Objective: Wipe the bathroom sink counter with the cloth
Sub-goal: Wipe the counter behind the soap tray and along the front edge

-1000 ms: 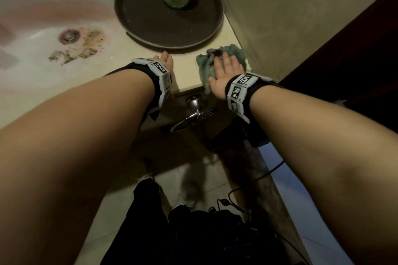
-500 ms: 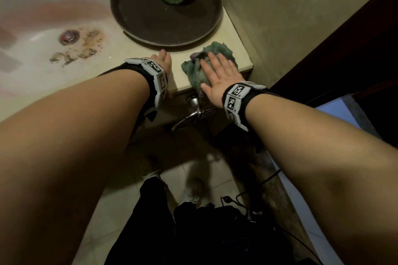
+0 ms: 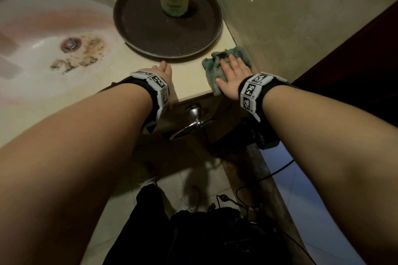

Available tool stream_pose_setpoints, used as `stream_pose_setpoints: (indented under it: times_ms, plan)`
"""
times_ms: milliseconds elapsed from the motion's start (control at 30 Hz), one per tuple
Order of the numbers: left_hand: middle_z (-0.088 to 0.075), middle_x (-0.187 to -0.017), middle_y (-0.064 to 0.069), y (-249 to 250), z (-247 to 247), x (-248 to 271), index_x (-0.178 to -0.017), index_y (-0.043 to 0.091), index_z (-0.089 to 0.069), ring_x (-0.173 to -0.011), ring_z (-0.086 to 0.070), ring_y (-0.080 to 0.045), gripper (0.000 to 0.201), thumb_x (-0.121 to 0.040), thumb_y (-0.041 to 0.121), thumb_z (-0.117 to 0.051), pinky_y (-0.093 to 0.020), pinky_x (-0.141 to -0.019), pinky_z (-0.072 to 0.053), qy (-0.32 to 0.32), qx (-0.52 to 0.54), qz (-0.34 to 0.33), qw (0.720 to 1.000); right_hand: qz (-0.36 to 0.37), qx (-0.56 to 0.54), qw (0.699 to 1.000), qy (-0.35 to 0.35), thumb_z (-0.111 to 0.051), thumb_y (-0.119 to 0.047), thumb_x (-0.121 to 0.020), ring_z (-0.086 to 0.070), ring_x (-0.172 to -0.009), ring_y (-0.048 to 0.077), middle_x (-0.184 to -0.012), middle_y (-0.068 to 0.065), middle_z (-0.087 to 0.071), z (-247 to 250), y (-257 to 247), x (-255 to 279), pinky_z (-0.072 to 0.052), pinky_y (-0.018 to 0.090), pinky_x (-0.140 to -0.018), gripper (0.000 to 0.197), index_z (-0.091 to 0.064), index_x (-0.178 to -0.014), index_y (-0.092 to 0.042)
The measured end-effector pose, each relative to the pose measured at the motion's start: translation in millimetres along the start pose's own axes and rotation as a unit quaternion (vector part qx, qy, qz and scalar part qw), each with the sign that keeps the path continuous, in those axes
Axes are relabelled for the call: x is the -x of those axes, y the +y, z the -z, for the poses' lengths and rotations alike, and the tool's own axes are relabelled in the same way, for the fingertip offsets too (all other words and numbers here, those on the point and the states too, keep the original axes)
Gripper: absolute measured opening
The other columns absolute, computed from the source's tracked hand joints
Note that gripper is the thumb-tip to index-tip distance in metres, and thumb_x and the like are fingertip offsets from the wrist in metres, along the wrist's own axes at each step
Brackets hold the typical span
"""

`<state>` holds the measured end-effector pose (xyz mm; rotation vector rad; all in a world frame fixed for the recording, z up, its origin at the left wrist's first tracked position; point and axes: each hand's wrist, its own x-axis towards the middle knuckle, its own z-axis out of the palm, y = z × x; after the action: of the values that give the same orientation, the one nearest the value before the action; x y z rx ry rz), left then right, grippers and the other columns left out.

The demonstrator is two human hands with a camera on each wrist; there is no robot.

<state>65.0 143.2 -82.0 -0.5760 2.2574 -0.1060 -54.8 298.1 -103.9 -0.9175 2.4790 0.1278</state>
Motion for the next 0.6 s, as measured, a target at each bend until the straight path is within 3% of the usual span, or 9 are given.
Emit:
stream_pose_setpoints:
  times_ms: [300,600]
  plan:
    - [0.015,-0.16,-0.001,-2.4,-4.3,-6.9,-0.151,0.013,0.01,-0.149,-0.004,-0.021,0.13,-0.065,0.04,-0.083,-0.05,-0.113,-0.029,0.011,0.04,0.004,0.999,-0.009,0.06,0.998,-0.013,-0.024,-0.046,-0.099,0.005,-0.149,0.024,-0.161,0.004,0.01,28.3,-18.2,-33.7,0.002,0.039,-0.12,0.063,-0.004,-0.152,-0.019]
    - [0.015,-0.16,-0.005,1.3,0.6,4.1,-0.15,0.009,0.014,-0.149,-0.001,-0.024,0.129,-0.069,0.046,-0.079,-0.052,-0.116,-0.022,0.001,0.019,0.003,1.0,-0.017,0.054,0.998,0.012,-0.022,-0.047,-0.098,0.005,-0.149,0.023,-0.161,0.004,0.009,16.9,-17.8,-25.2,0.003,0.038,-0.12,0.065,0.0,-0.152,-0.019]
